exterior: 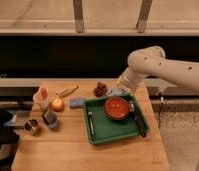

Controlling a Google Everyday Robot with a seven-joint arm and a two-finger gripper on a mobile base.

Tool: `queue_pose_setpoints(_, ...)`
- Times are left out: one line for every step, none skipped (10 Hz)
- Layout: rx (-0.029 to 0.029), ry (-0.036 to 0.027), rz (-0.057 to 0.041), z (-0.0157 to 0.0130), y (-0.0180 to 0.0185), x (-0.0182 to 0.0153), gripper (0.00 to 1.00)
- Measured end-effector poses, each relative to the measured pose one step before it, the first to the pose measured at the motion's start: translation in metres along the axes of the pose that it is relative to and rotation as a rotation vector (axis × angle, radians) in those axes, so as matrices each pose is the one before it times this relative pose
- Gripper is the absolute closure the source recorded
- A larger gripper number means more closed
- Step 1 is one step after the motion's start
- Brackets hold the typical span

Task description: Place grapes in tray

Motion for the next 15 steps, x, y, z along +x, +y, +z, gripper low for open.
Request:
queue_pose_setpoints(-0.03855, -0.01180, -0.02033, -0.00314, 0.00906, -0.00487, 0.35)
queue_pose_setpoints(-0.02211, -0.00419, -0.01465, -0.00065, 0.00768, -0.00182, 0.35)
queue_pose_setpoints(-0.00387, 0.00150, -0.00412, 0.00104, 0.00310, 0.00047, 0.35)
queue_pose_setpoints(0.00035, -0.00193, 0.00181, -0.00093, -0.00105, -0.00064, 0.35)
queue_pose_setpoints(0.00091, -0.00139, 0.00286, -0.00037, -0.00197, -0.00044, 0.35)
queue_pose_setpoints(-0.00420, -0.00385, -0.00254, 0.00061, 0.00215, -0.00055, 0.35)
queue_pose_setpoints(-0.01347, -0.00899, -0.00312, 0.00111, 0.00294, -0.00382, 0.35)
queue_pose_setpoints(-0.01123, -0.00204, 0.00027, 0.00414, 0.00171, -0.00408, 0.35)
queue_pose_setpoints(-0.02201, 0.00590, -0.01078, 0.01165, 0.01331, -0.00405, 0.35)
queue_pose_setpoints(-0.01488, 0.00951, -0.00936, 0.01070, 0.01194, -0.00312, 0.35)
queue_pose_setpoints(-0.01294, 0.01593, -0.01449, 0.01519, 0.01653, -0.00449, 0.35)
queue_pose_setpoints(-0.00992, 0.02606, -0.02151, 0.02014, 0.01967, -0.00460, 0.35)
queue_pose_setpoints(-0.00735, 0.02265, -0.02190, 0.01638, 0.01647, -0.00484, 0.35)
queue_pose_setpoints(0.00785, 0.02941, -0.03035, 0.02194, 0.01256, -0.00553, 0.35)
queue_pose_setpoints(0.01811, 0.02134, -0.02611, 0.01966, 0.00622, -0.00319, 0.35)
